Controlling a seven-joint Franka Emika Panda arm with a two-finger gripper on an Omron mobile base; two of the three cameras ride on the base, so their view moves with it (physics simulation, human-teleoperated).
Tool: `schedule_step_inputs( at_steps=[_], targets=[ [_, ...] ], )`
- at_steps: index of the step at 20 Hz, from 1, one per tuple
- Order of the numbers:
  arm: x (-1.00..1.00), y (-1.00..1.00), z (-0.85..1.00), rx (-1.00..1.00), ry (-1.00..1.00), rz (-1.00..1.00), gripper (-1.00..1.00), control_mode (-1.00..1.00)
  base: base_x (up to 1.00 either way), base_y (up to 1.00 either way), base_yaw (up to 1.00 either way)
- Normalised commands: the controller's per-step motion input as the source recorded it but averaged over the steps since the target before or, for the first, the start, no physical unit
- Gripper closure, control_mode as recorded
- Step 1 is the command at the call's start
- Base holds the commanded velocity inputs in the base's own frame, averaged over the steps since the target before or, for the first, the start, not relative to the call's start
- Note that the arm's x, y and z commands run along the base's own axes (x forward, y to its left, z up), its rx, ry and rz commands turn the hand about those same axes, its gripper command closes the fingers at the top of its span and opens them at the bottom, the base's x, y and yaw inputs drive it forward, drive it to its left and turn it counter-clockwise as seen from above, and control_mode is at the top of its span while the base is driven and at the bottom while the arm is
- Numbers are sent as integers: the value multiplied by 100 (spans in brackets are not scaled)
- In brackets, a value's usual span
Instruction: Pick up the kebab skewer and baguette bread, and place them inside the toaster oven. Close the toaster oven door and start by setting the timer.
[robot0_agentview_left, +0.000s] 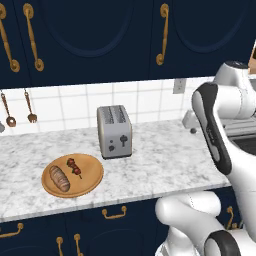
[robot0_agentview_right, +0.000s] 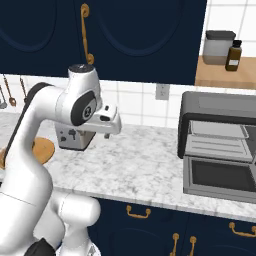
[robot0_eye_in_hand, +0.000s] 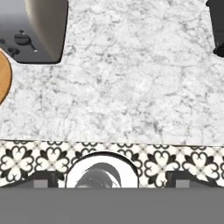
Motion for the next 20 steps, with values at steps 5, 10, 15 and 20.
schedule_step_inputs(
  at_steps=[5,10,15,20],
  targets=[
    [-36,-91,-2,0,0,0,-100,-100,0,0,0],
    [-2,-97,-11,0,0,0,-100,-100,0,0,0],
    [0,-90,-16,0,-2,0,-100,-100,0,0,0],
    [0,-85,-26,0,-6,0,-100,-100,0,0,0]
  ],
)
